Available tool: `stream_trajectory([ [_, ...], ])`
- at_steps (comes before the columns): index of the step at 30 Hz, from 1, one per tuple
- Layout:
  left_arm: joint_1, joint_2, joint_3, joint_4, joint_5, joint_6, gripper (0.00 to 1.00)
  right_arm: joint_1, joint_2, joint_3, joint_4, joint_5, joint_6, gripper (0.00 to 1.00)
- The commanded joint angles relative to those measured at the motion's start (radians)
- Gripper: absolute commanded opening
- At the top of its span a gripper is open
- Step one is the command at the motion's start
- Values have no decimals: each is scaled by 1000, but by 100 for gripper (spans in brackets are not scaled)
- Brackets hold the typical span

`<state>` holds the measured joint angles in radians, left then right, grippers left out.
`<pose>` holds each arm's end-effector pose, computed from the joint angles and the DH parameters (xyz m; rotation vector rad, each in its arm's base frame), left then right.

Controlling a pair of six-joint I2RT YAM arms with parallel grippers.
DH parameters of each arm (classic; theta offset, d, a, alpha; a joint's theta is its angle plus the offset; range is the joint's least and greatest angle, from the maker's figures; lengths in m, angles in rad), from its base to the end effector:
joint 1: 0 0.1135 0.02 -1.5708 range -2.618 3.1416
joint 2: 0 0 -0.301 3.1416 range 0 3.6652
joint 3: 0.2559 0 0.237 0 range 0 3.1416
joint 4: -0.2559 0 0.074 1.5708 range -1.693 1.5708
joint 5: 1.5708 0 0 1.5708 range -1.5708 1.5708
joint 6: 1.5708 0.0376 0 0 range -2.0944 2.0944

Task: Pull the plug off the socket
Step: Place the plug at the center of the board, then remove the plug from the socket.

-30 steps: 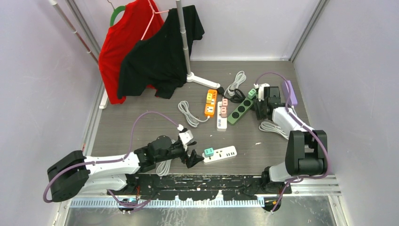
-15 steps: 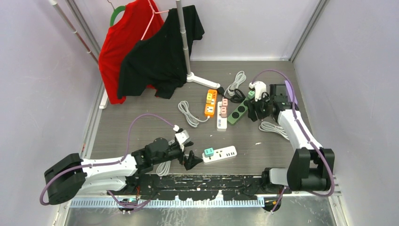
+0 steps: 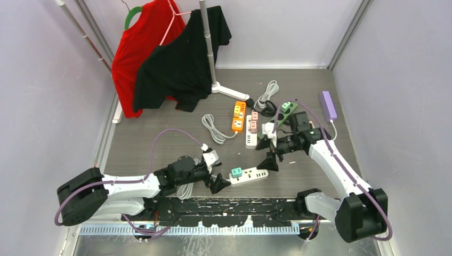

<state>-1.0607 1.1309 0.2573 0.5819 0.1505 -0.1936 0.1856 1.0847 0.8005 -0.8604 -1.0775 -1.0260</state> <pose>0.0886 -0.1699 0.2166 0.9332 1.7514 -0.9859 0.1455 0.0610 0.2893 -1.4543 1.6106 0.9845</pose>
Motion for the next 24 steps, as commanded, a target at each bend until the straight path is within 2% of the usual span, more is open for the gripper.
stream_trajectory([
  [1, 2, 19, 0, 102, 40, 81, 97, 155, 43, -32, 95, 26, 1, 85],
  [7, 1, 58, -20, 163, 52, 139, 94, 332, 95, -65, 272, 170, 101, 79],
  [12, -3, 77, -20, 181, 39, 166, 93, 420, 130, -86, 436, 311, 232, 73],
  [18, -8, 130, -18, 227, 38, 171, 93, 498, 164, -96, 475, 354, 251, 68],
  [24, -13, 221, -17, 306, 37, 171, 91, 552, 195, -92, 478, 384, 243, 58],
])
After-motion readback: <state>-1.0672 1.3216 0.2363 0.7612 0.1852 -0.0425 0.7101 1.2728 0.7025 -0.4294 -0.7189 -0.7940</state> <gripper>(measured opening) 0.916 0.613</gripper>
